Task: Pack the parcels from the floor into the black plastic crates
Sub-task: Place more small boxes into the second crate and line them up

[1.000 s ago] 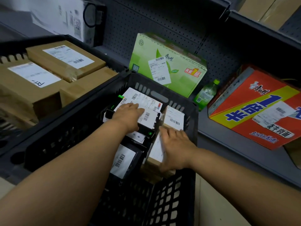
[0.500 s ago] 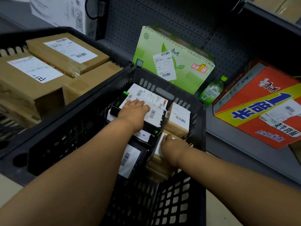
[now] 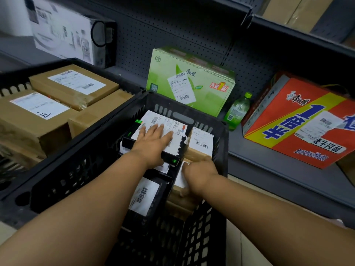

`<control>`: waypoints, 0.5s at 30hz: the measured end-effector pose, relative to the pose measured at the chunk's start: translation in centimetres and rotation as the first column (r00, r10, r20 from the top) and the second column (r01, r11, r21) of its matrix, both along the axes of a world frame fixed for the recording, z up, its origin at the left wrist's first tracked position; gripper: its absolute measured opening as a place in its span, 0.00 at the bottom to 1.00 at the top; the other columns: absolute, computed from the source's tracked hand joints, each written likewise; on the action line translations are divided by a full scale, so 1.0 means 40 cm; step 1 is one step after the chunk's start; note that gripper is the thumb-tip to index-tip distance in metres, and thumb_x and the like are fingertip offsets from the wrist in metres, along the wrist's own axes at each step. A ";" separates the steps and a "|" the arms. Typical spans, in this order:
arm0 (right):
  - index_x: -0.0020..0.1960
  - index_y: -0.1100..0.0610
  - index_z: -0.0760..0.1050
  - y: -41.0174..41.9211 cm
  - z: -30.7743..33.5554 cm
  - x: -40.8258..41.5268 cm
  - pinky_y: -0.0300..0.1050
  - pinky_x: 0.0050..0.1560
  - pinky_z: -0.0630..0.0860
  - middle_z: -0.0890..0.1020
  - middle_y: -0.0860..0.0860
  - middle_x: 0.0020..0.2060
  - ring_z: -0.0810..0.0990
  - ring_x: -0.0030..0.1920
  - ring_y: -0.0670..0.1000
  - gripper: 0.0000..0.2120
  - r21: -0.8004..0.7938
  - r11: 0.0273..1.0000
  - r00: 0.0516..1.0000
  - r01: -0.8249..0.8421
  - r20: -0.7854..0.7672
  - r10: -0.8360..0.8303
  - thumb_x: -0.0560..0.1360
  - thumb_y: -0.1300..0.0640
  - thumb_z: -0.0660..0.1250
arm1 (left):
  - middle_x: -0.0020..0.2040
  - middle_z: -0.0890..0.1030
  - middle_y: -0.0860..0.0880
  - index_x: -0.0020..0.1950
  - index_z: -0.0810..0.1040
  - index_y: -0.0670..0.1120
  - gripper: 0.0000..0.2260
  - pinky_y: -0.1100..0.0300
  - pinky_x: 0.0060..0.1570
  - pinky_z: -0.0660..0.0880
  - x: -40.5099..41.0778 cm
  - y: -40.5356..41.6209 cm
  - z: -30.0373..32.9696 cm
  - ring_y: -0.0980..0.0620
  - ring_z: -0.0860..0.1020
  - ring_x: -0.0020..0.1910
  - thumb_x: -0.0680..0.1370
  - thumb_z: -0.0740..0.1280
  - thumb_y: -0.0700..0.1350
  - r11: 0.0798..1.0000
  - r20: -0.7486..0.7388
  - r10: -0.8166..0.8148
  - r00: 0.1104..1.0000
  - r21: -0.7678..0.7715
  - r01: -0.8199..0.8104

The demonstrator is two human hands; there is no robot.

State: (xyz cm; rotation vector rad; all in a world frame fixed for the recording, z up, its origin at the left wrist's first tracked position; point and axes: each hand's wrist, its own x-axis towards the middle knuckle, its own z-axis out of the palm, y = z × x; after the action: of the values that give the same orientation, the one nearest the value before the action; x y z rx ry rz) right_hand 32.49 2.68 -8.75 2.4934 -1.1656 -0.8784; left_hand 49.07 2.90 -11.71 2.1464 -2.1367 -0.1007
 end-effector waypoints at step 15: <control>0.42 0.52 0.80 0.054 0.140 -0.602 0.51 0.64 0.64 0.80 0.50 0.36 0.78 0.41 0.54 0.15 -0.480 0.877 0.842 0.002 0.474 0.258 0.68 0.49 0.56 | 0.69 0.71 0.43 0.72 0.67 0.47 0.33 0.46 0.68 0.59 -0.468 -0.072 0.201 0.42 0.68 0.68 0.67 0.71 0.45 0.816 0.164 -0.345 0.924 -0.434 0.382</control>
State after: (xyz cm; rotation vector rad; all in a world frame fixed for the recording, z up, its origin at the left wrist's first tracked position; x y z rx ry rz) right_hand 8.43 4.82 -3.16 2.4062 -1.1517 0.1561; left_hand 30.33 0.01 -3.68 1.4846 -2.2965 0.4262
